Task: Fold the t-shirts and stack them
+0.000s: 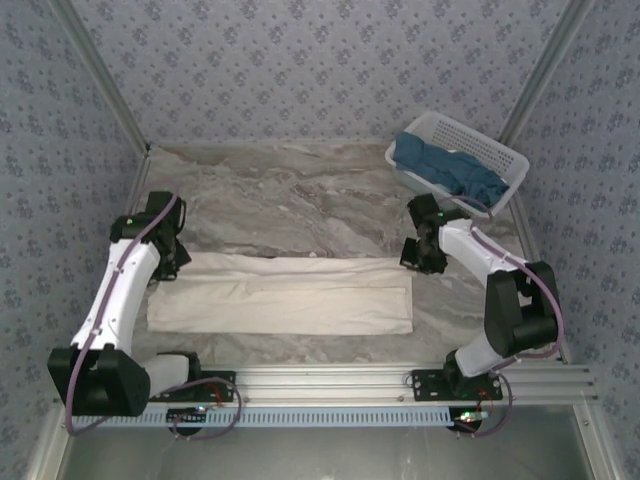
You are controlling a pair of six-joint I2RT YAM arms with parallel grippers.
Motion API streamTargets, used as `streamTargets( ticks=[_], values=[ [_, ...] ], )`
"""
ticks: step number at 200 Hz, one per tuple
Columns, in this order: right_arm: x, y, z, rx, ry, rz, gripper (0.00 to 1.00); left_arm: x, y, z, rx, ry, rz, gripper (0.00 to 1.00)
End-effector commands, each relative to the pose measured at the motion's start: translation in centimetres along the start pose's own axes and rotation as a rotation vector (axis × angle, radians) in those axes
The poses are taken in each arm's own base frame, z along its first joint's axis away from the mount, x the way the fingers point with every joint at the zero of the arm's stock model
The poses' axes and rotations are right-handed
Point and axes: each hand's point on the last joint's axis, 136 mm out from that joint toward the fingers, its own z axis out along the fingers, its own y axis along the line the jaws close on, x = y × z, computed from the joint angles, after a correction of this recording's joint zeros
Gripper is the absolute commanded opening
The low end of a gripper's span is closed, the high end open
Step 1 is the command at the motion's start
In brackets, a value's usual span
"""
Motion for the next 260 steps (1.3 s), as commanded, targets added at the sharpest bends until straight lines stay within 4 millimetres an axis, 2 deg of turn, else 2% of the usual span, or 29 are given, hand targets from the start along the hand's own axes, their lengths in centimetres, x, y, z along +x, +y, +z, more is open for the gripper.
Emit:
streamTargets(
  ticks=[1,46,111,120,138,149,160,175,195,209,226,241,260],
  values=[
    [1.5,0.0,-0.1,0.004,0.014,0.012,0.0,2.1,1.5,0.6,-0.042,0.037,-0.026,0.0],
    [2.7,0.3,0.4,0.03,0.029,-0.005,0.0,3.7,2.0,2.4,-0.077,0.071,-0.051,0.0],
    [4.0,-1.0,0.6,0.108,0.05,-0.006,0.0,4.2,2.7,2.5,-0.103,0.065,-0.109,0.0],
    [4.2,-1.0,0.6,0.1,0.053,-0.005,0.01,4.3,2.7,2.5,-0.104,0.067,-0.12,0.04],
    [4.7,-0.9,0.0,0.08,0.057,0.012,0.23,4.1,2.8,2.2,-0.1,0.057,-0.14,0.17],
    [4.6,-0.9,-1.0,0.067,0.035,0.027,0.31,3.6,2.9,1.6,-0.094,0.039,-0.153,0.24],
    [4.2,-1.2,-2.5,0.06,-0.009,0.045,0.33,2.8,2.8,0.8,-0.084,0.011,-0.166,0.28],
    [3.5,-1.7,-4.1,0.046,-0.068,0.073,0.32,1.5,2.5,-0.2,-0.066,-0.026,-0.184,0.34],
    [2.5,-1.4,-4.6,-0.003,-0.116,0.106,0.27,-0.6,1.0,-0.5,-0.027,-0.053,-0.188,0.35],
    [1.7,0.0,-4.0,-0.065,-0.119,0.125,0.22,-2.1,-1.2,0.1,0.045,-0.048,-0.179,0.32],
    [0.2,2.6,-3.2,-0.154,-0.138,0.124,0.21,-3.7,-4.8,1.7,0.17,0.021,-0.183,0.26],
    [0.0,4.6,-2.0,-0.211,-0.111,0.133,0.21,-4.7,-7.2,3.4,0.253,0.092,-0.197,0.21],
    [-0.1,6.7,-0.6,-0.252,-0.067,0.146,0.22,-5.2,-8.8,5.9,0.297,0.178,-0.24,0.18]
  ],
)
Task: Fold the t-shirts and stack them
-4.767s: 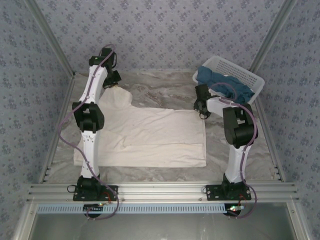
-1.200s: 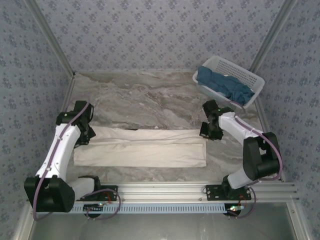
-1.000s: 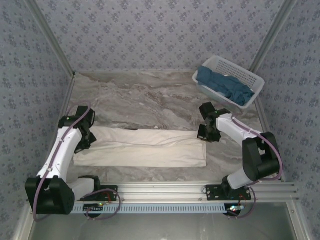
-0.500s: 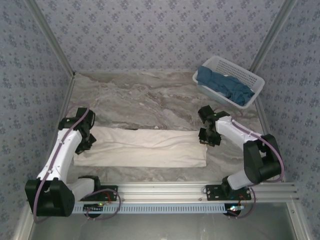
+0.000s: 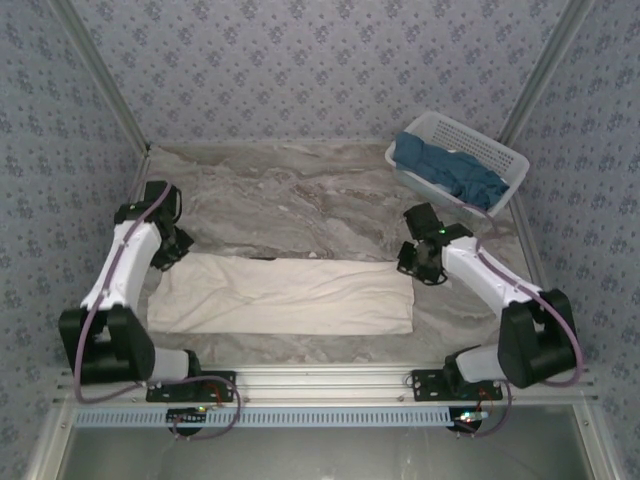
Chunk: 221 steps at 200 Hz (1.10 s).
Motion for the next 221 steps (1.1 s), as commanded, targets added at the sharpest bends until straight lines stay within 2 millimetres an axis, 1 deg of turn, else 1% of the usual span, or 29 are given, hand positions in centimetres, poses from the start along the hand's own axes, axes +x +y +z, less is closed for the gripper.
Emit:
streamTargets(
  ticks=[1,6,12,31,37,52,68,75,85,105,119,124,125,128,138,149,160,177,196,206,221],
  values=[
    [-0.6,3.7,1.5,-0.119,0.021,0.044,0.22,-0.9,-3.8,2.1,0.161,0.098,-0.021,0.18],
    [-0.4,3.9,2.0,-0.111,0.035,0.046,0.22,-0.9,-4.0,2.8,0.159,0.118,-0.02,0.17],
    [-0.2,4.0,2.6,-0.097,0.055,0.05,0.24,-0.9,-3.8,3.5,0.133,0.138,-0.018,0.16],
    [0.9,2.9,4.6,-0.02,0.134,0.072,0.25,-0.8,-3.2,5.5,0.06,0.172,0.024,0.13],
    [1.3,1.8,5.2,0.031,0.165,0.085,0.26,-0.7,-3.2,6.1,0.052,0.181,0.036,0.13],
    [1.2,0.3,5.9,0.086,0.179,0.099,0.26,-0.6,-3.0,7.6,0.032,0.205,0.056,0.13],
    [0.2,-1.5,6.2,0.151,0.186,0.11,0.26,-0.7,-3.2,8.5,0.027,0.216,0.063,0.13],
    [-0.4,-2.1,6.3,0.175,0.19,0.11,0.26,-0.8,-3.7,8.8,0.046,0.221,0.061,0.13],
    [-1.2,-3.1,6.4,0.206,0.201,0.109,0.26,-0.7,-4.8,8.9,0.097,0.24,0.054,0.15],
    [-3.5,-4.7,6.6,0.234,0.201,0.113,0.26,-0.8,-7.3,8.1,0.188,0.261,0.055,0.19],
    [-5.4,-5.1,6.6,0.223,0.192,0.116,0.27,-1.2,-8.1,7.2,0.213,0.248,0.068,0.24],
    [-6.0,-5.2,6.6,0.219,0.19,0.087,0.27,-1.4,-8.2,7.0,0.217,0.244,0.072,0.26],
    [-6.6,-4.9,6.5,0.212,0.178,0.082,0.27,-1.4,-8.2,7.0,0.217,0.242,0.073,0.26],
    [-7.4,-4.7,6.3,0.208,0.166,0.074,0.28,-1.5,-8.1,6.8,0.217,0.241,0.076,0.27],
    [-9.0,-4.4,6.1,0.19,0.148,0.044,0.31,-1.6,-8.0,6.6,0.217,0.238,0.09,0.29],
    [-10.3,-3.2,5.8,0.145,0.135,-0.001,0.35,-1.5,-8.0,6.4,0.222,0.245,0.112,0.31],
    [-11.4,-2.7,5.3,0.145,0.105,-0.036,0.37,-1.2,-8.2,6.2,0.247,0.254,0.148,0.34],
    [-11.7,-1.5,4.3,0.133,0.079,-0.073,0.39,-0.6,-8.4,5.9,0.28,0.261,0.189,0.35],
    [-11.0,-0.7,3.3,0.123,0.053,-0.085,0.4,0.2,-8.1,5.9,0.29,0.281,0.218,0.35],
    [-10.5,-0.5,3.0,0.118,0.047,-0.077,0.4,0.5,-7.1,6.3,0.238,0.293,0.222,0.35],
    [-9.5,-0.1,2.7,0.108,0.042,-0.072,0.4,0.4,-4.7,6.9,0.1,0.301,0.212,0.35]
  ],
)
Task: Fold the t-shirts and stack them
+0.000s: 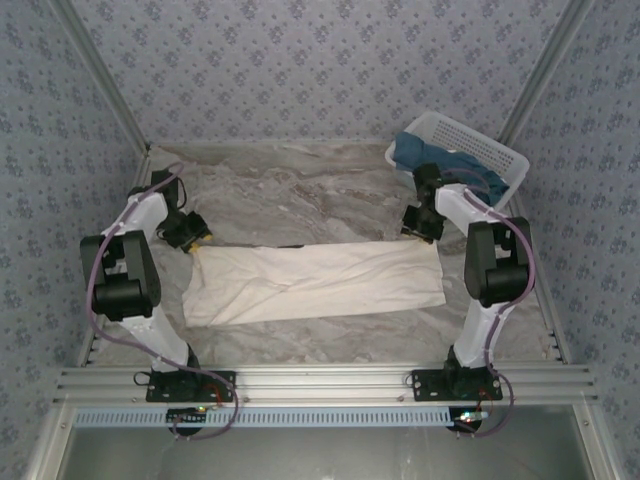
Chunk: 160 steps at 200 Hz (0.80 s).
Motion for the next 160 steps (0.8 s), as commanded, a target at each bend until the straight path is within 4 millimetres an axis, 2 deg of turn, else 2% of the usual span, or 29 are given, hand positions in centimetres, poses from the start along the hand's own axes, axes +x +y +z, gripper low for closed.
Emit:
streamTargets(
  ticks=[1,19,35,56,78,99,125,129,137,160],
  values=[
    [1.8,0.0,-1.4,0.01,-0.001,-0.017,0.41,1.4,2.8,-0.5,-0.136,0.044,0.008,0.35],
    [3.0,0.6,-1.4,0.009,0.003,-0.03,0.41,1.0,3.6,-1.2,-0.149,-0.008,-0.024,0.39],
    [3.9,0.9,-1.1,0.012,0.016,-0.044,0.41,0.9,3.4,-2.2,-0.13,-0.048,-0.049,0.52],
    [4.6,1.0,-0.6,0.011,0.024,-0.049,0.41,1.2,2.5,-1.9,-0.065,-0.034,-0.087,0.54],
    [5.1,1.4,-0.2,0.008,0.038,-0.053,0.41,1.0,1.9,-1.0,-0.03,-0.015,-0.139,0.53],
    [5.5,1.4,0.1,0.02,0.05,-0.062,0.41,0.7,1.3,-0.6,0.003,-0.018,-0.168,0.49],
    [5.7,1.3,0.4,0.022,0.061,-0.063,0.4,0.7,1.7,0.3,-0.027,0.0,-0.156,0.4],
    [6.7,0.7,1.0,0.039,0.088,-0.06,0.4,0.6,1.8,0.4,-0.032,0.0,-0.153,0.39],
    [6.9,0.5,1.2,0.045,0.095,-0.06,0.4,0.5,1.9,0.7,-0.038,0.004,-0.149,0.36],
    [7.0,0.3,1.5,0.055,0.102,-0.06,0.4,0.5,2.2,1.5,-0.069,0.026,-0.147,0.35]
  ],
)
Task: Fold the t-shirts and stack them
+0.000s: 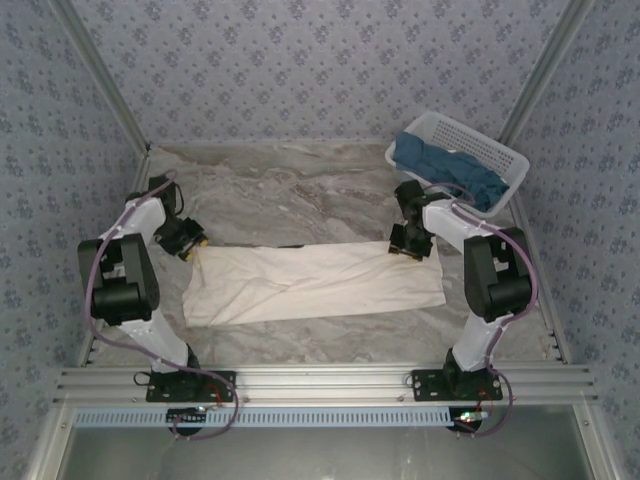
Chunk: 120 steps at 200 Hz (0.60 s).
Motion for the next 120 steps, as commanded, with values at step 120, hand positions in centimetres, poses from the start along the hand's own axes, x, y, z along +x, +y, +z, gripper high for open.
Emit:
streamTargets(
  ticks=[120],
  values=[
    [2.3,-2.1,2.7,0.101,0.085,0.016,0.39,-6.2,-1.2,-0.3,-0.151,-0.148,0.2,0.0]
  ],
)
